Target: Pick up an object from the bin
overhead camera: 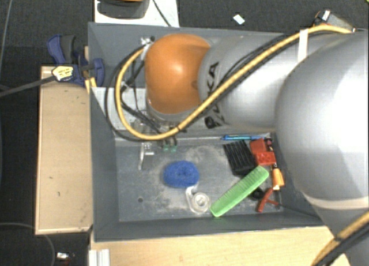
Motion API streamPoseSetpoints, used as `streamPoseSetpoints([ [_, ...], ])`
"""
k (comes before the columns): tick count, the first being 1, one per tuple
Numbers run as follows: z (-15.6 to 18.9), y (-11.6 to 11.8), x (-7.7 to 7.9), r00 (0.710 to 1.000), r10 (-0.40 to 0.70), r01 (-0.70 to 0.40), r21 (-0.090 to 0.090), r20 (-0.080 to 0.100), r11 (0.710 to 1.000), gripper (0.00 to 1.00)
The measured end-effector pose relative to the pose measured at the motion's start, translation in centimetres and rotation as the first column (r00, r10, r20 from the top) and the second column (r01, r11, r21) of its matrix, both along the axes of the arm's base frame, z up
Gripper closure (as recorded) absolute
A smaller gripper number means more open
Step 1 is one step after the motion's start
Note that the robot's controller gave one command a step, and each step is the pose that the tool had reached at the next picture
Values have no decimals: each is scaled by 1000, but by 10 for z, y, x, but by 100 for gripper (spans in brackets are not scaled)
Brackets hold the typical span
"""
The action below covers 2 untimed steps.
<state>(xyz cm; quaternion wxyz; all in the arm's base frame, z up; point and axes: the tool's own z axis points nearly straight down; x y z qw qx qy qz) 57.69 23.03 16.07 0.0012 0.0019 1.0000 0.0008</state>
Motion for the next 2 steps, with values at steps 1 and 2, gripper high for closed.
streamPoseSetpoints([
  [1, -81, -71, -13, 994, 105, -105, 0, 4, 994, 0],
  [2, -62, -90, -18, 993, 119, -119, 2, 3, 993, 0],
])
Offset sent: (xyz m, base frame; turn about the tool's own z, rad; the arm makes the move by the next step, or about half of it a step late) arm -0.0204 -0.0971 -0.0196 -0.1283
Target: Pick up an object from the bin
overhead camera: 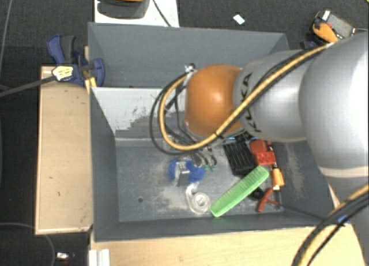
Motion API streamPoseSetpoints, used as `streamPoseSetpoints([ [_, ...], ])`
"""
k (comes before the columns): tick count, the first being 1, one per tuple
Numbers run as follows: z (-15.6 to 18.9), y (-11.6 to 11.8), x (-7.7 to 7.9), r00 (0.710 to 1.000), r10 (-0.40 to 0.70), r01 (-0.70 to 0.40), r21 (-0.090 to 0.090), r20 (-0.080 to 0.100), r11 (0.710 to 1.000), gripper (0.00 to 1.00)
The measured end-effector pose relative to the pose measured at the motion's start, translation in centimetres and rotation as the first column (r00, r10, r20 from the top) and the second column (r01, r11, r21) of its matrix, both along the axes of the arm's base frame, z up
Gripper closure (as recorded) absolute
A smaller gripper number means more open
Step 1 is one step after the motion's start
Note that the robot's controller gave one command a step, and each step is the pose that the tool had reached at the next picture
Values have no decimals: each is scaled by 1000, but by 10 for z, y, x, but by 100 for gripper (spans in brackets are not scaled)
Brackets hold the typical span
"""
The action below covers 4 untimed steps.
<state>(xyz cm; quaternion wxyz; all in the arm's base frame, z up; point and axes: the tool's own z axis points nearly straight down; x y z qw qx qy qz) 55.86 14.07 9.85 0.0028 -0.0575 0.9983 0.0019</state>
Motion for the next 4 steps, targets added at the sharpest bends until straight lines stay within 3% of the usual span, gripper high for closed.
streamPoseSetpoints([
  [1, 2, -76, -15, 998, -58, 58, -3, -3, 998, 0],
  [2, -29, -54, 17, 1000, 27, -27, 5, 15, 1000, 0],
  [3, -28, -22, -7, 1000, -22, 22, -2, 4, 1000, 100],
  [4, -28, -22, -7, 1000, -23, 23, -2, 4, 1000, 100],
])
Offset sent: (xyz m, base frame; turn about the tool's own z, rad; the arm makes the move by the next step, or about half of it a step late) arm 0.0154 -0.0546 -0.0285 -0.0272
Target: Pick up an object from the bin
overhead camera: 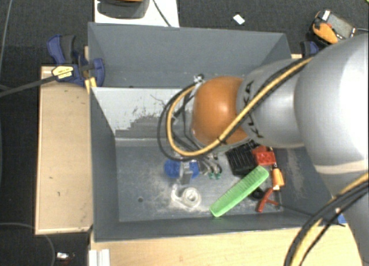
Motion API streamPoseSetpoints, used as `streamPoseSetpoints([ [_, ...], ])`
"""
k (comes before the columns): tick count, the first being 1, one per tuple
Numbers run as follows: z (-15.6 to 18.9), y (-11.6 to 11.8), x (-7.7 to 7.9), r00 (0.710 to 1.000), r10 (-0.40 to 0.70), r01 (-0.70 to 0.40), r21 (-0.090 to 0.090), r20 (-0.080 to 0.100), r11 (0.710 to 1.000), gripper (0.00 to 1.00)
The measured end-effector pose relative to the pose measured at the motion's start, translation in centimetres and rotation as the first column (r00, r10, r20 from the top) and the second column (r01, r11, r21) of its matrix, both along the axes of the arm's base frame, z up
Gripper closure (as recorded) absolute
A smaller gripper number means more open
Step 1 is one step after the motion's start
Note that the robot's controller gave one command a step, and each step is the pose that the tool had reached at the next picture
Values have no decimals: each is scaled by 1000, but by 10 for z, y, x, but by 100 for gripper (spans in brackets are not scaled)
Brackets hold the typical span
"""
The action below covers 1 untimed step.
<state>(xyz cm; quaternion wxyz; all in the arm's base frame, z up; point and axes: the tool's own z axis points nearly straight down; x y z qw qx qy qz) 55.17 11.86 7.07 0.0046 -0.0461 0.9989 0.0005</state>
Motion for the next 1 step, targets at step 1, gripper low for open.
streamPoseSetpoints([
  [1, 8, 0, -1, 1000, -2, 2, 0, -2, 1000, 100],
])
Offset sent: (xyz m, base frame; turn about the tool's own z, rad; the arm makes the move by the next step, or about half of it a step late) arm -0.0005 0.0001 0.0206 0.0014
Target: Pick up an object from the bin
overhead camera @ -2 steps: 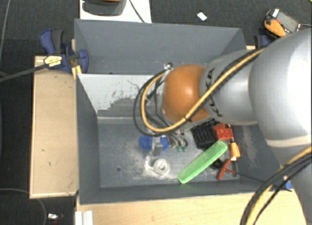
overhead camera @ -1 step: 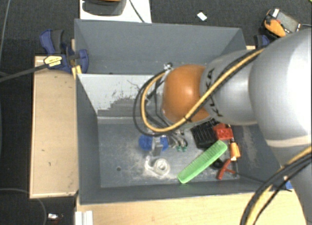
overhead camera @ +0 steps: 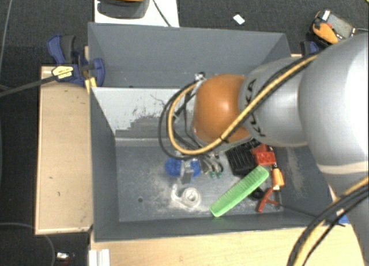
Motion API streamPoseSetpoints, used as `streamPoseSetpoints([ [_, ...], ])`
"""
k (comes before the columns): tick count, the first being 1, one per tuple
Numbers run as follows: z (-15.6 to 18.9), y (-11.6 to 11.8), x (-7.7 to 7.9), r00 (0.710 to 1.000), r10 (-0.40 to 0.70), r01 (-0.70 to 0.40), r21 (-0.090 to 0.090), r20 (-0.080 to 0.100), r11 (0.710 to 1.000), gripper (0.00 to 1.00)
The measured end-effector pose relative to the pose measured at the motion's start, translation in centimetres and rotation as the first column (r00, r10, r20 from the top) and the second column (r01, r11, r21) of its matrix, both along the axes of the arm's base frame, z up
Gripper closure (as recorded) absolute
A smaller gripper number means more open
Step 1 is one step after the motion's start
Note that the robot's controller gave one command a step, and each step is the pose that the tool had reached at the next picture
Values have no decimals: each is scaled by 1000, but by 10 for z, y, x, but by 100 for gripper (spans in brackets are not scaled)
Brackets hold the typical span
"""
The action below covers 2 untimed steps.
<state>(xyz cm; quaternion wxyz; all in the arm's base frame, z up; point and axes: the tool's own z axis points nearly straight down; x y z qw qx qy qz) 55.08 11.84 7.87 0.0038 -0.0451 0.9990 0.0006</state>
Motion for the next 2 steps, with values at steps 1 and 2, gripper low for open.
streamPoseSetpoints([
  [1, 12, 0, 2, 1000, -3, 3, 2, 6, 1000, 100],
  [2, 23, 0, 2, 1000, -5, 5, 3, 8, 1000, 100],
])
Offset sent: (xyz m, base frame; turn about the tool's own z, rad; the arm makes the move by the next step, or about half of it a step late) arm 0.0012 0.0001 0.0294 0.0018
